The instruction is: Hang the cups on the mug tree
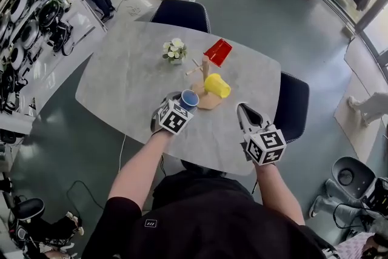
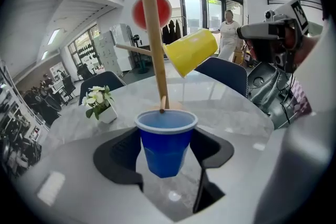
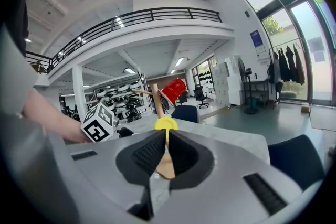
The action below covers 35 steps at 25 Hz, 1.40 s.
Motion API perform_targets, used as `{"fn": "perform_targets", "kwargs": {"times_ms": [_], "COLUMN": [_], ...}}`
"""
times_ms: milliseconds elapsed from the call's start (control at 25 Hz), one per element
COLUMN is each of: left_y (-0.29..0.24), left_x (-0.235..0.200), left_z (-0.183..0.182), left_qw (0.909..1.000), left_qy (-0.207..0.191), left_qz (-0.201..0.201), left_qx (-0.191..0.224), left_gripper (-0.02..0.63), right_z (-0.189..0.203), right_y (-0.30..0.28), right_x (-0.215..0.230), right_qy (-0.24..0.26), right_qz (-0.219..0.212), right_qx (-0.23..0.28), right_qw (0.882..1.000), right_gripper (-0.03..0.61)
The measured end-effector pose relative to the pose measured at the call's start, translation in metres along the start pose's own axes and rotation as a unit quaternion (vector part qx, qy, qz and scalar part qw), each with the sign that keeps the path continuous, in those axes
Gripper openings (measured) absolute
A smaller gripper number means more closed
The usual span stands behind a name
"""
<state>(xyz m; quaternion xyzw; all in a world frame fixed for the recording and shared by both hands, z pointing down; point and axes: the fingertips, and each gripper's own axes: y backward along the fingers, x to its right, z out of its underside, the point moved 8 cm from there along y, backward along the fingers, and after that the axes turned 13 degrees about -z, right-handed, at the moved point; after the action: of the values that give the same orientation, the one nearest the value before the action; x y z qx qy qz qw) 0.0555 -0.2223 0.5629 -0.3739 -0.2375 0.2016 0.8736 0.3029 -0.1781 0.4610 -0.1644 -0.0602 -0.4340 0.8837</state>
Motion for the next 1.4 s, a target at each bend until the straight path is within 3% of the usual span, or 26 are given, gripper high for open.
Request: {"fn": "perform_targets", "kwargs": {"times_ms": [360, 800, 1000, 1400], "left_y": [-0.003, -0.03, -0.035, -0.028], "left_x": [0.006, 0.024, 0.036, 0.042], "left_z": [-0.018, -0.04, -0.047, -0.041], "left_qw": [0.9962, 0.9774, 0.9737, 0.9698], "left_qy": [-0.085, -0.207, -0.222, -0.24], "left_qz": [-0.016, -0.039, -0.036, -0.028], "left_qx": [0.01, 0.017, 0.035, 0.03], "left_gripper": [0.299, 0.302, 0.302, 0.307], "right_z": [0.005, 0.016, 0.021, 0.017], "right_y": [-0.004, 0.009, 0.015, 0.026], "right_x": [0.003, 0.013, 0.014, 0.011], "right_qy": [-0.008, -0.024, -0.028, -0.028], "right_qz": [-0.004, 0.012, 0.018, 0.016], "right_qx": [-0.001, -0.013, -0.019, -0.021], "right_qw": [1.0, 1.0, 0.999, 0.999], "right_gripper": [0.026, 0.026, 0.026, 0.026]}}
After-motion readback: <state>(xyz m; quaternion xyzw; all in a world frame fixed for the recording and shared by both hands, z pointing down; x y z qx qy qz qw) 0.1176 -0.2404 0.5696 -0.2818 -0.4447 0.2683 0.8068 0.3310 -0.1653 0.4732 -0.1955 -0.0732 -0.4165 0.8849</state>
